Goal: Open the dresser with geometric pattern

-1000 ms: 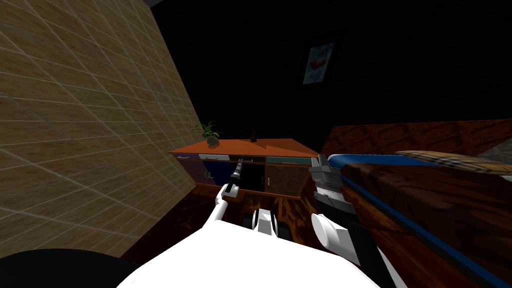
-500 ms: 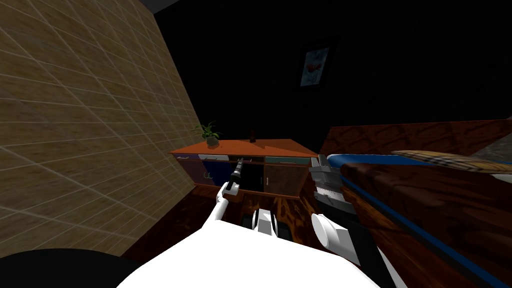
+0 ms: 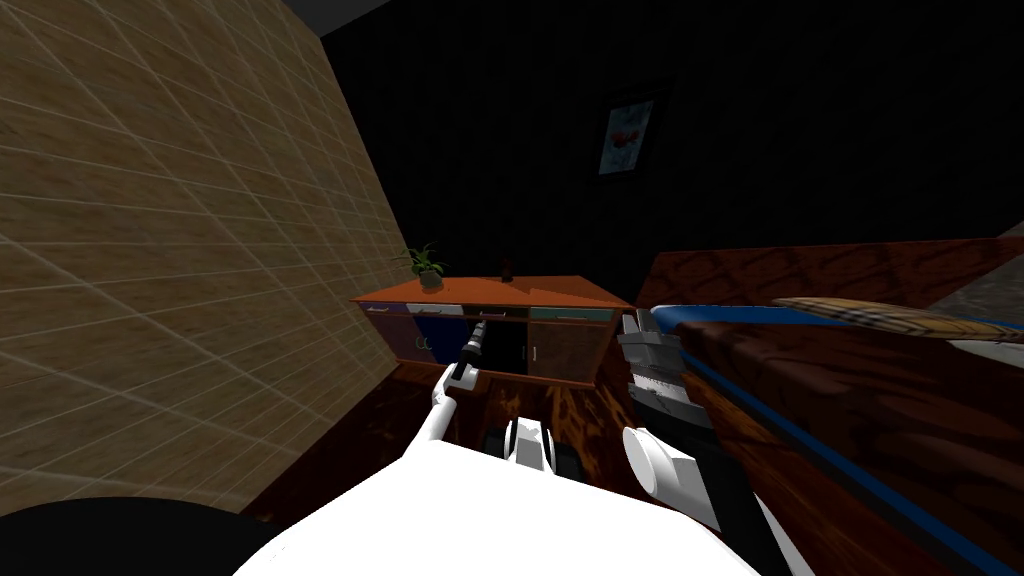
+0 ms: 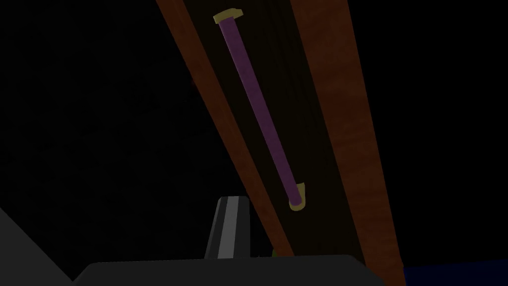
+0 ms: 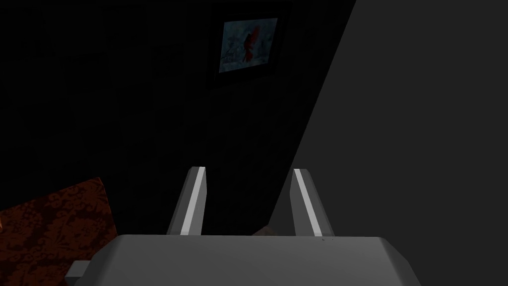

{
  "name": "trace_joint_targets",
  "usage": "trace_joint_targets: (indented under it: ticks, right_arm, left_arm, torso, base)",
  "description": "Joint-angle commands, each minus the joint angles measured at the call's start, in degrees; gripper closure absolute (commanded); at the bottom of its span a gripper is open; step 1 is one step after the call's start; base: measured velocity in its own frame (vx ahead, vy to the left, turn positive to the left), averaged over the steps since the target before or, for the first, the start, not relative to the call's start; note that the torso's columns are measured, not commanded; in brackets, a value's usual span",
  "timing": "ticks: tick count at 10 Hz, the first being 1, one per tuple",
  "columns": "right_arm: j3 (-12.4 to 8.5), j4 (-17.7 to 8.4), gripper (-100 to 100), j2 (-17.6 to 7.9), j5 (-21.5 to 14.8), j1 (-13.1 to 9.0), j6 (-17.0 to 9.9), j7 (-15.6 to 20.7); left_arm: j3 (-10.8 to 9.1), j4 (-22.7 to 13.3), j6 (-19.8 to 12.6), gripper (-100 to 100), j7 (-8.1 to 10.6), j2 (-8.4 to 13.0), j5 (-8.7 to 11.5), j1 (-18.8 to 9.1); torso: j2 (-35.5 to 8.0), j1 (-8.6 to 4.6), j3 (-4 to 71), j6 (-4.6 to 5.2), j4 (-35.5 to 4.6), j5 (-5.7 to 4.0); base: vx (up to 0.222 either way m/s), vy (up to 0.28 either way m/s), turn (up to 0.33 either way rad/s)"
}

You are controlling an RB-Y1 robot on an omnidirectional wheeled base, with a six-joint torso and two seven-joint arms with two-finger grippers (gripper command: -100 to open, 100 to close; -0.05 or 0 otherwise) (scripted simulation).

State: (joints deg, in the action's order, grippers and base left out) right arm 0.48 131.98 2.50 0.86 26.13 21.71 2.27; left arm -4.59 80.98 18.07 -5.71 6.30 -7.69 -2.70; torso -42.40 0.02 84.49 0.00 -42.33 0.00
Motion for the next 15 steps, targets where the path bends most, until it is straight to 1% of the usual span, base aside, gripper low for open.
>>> trace_joint_targets:
  ticks: [1,2,4,6,7,8,9,10,12,15]
  right_arm:
    - [0.00,0.00,0,0.00,0.00,0.00,0.00,0.00]
    - [0.00,0.00,0,0.00,0.00,0.02,0.00,0.00]
    - [-0.01,0.01,0,-0.01,0.00,0.05,0.01,0.00]
    - [-0.01,0.02,0,-0.01,0.00,0.05,0.01,0.00]
    - [-0.01,0.02,0,-0.01,0.00,0.05,0.01,0.00]
    - [-0.01,0.01,0,0.00,0.00,0.04,0.01,0.00]
    - [-0.01,0.01,0,-0.01,0.00,0.04,0.01,0.00]
    - [-0.01,0.01,0,0.00,0.00,0.03,0.01,0.00]
    - [0.00,0.01,0,0.00,0.00,0.01,0.01,0.00]
    - [0.00,0.00,0,0.00,0.00,0.00,0.00,0.00]
  left_arm:
    - [0.15,0.49,-0.29,100,0.10,0.07,-0.02,0.12]
    - [0.02,-0.32,0.16,-100,0.11,-0.03,0.11,0.18]
    - [-0.11,-1.14,0.56,-100,0.12,-0.03,0.23,0.20]
    - [-0.28,-2.33,1.15,-100,0.12,-0.01,0.40,0.23]
    - [-0.20,-1.82,0.92,-100,0.15,0.01,0.36,0.33]
    - [-0.37,-1.03,-0.73,-100,0.33,0.27,0.44,-0.54]
    - [-0.26,-1.25,0.16,-100,0.23,0.13,0.39,-0.03]
    - [-0.27,-1.16,-0.09,100,0.25,0.14,0.39,-0.10]
    - [0.04,-0.51,-0.58,100,0.43,0.27,0.37,0.10]
    - [0.49,0.49,-1.33,100,0.69,0.47,0.33,0.39]
  torso:
    - [0.12,-0.02,0.09,0.00,0.05,0.01]
    - [0.48,0.00,0.29,0.01,0.13,0.00]
    - [0.84,0.03,0.54,0.00,0.26,0.02]
    - [0.21,-0.05,0.14,0.00,0.07,-0.01]
    - [0.11,-0.09,0.07,0.00,0.03,-0.02]
    - [-0.22,-0.04,-0.11,0.00,-0.04,-0.01]
    - [-0.18,0.00,-0.11,0.01,-0.06,0.00]
    - [-0.13,0.01,-0.07,-0.01,-0.02,0.01]
    - [-0.22,-0.01,-0.11,-0.01,-0.04,0.00]
    - [-0.06,-0.02,-0.04,0.00,-0.02,0.00]
  base:
    - [-0.101,-0.010,0.003]
    - [0.069,0.006,-0.023]
    - [0.150,0.008,-0.016]
    - [0.182,-0.010,-0.017]
    - [0.093,-0.010,-0.001]
    - [0.077,-0.002,-0.018]
    - [0.047,-0.001,-0.006]
    - [0.008,-0.001,0.001]
    - [-0.127,-0.008,0.018]
    - [-0.213,-0.001,0.018]
